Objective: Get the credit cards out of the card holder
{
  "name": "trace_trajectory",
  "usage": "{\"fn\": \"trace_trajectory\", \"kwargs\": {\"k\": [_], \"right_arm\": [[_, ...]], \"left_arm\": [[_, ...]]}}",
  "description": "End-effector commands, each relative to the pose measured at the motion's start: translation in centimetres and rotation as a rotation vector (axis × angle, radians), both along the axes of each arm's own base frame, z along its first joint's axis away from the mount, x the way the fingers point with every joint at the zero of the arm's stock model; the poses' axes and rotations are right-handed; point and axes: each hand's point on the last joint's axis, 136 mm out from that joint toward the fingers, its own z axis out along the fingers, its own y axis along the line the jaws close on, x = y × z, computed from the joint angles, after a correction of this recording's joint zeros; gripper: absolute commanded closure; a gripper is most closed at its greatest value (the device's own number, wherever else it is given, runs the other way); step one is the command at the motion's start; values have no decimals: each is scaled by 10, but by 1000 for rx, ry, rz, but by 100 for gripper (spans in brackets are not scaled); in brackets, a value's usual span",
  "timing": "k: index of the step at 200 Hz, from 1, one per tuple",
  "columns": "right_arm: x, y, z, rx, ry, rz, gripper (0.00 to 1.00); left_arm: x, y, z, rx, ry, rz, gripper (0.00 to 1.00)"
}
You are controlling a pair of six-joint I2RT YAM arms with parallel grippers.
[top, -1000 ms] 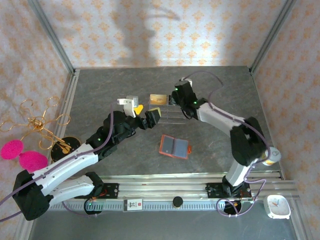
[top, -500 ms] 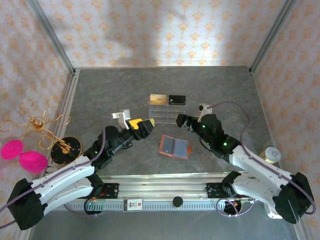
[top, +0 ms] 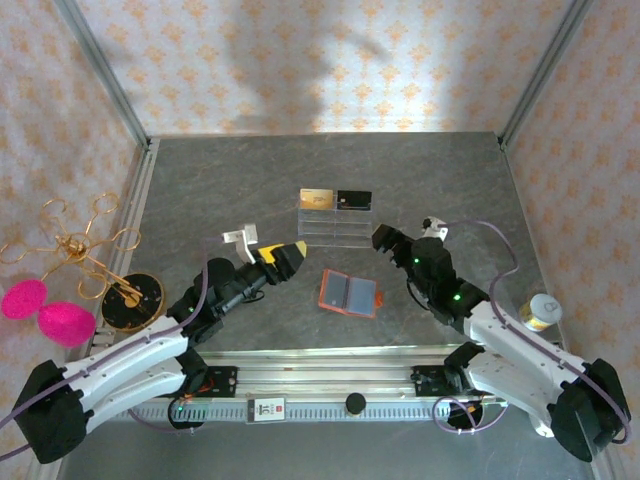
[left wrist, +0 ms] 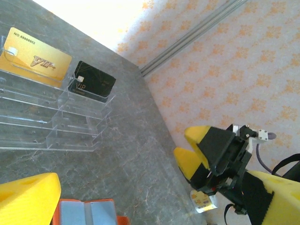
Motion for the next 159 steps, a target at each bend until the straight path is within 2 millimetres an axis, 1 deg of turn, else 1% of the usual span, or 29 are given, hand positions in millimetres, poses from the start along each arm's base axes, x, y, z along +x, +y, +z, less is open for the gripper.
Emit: {"fn": "trace_trajectory", "kwargs": {"k": [1, 13, 23, 29, 40, 54, 67, 74, 83, 97, 116, 122, 126, 133, 145, 159], "right_arm": [[-1, 3, 2, 28, -16, 23, 3], [-1, 1, -4, -27, 5, 25, 5], [-1, 1, -10, -87, 36, 42, 6], [-2, 2, -16, -117, 68, 56, 6], [-5, 8, -31, -150, 126, 102, 11], [-15, 25, -47, -175, 172, 200, 19], [-28, 42, -59, -204, 195, 258, 20], [-35, 52, -65, -217, 206, 296, 24], [-44, 65, -70, -230, 212, 352, 30], [-56, 84, -76, -264, 212, 418, 33], [-65, 101, -83, -324, 215, 467, 37], [-67, 106, -81, -338, 204, 478, 37], [-67, 107, -88, -365, 216, 479, 37], [-67, 112, -90, -401, 212, 485, 37], [-66, 121, -91, -463, 198, 486, 37], [-62, 132, -93, -531, 187, 488, 40]], "left_arm": [[5, -2, -5, 45, 5, -2, 1], [7, -2, -12, 85, 20, 5, 1], [9, -3, -22, 125, 47, 8, 2], [9, -5, -28, 151, 58, 1, 4], [8, -10, -41, 204, 83, 1, 6], [3, -20, -56, 269, 99, -18, 11], [0, -28, -71, 309, 126, -35, 16], [-2, -32, -79, 323, 142, -46, 19], [-3, -33, -88, 333, 161, -54, 21], [-7, -34, -101, 344, 185, -70, 23], [-12, -30, -113, 356, 205, -77, 30], [-12, -28, -115, 362, 211, -70, 33], [-13, -26, -116, 365, 213, -66, 35], [-14, -24, -118, 371, 218, -63, 37], [-15, -20, -119, 377, 218, -55, 38], [-15, -17, -118, 376, 223, -49, 39]]}}
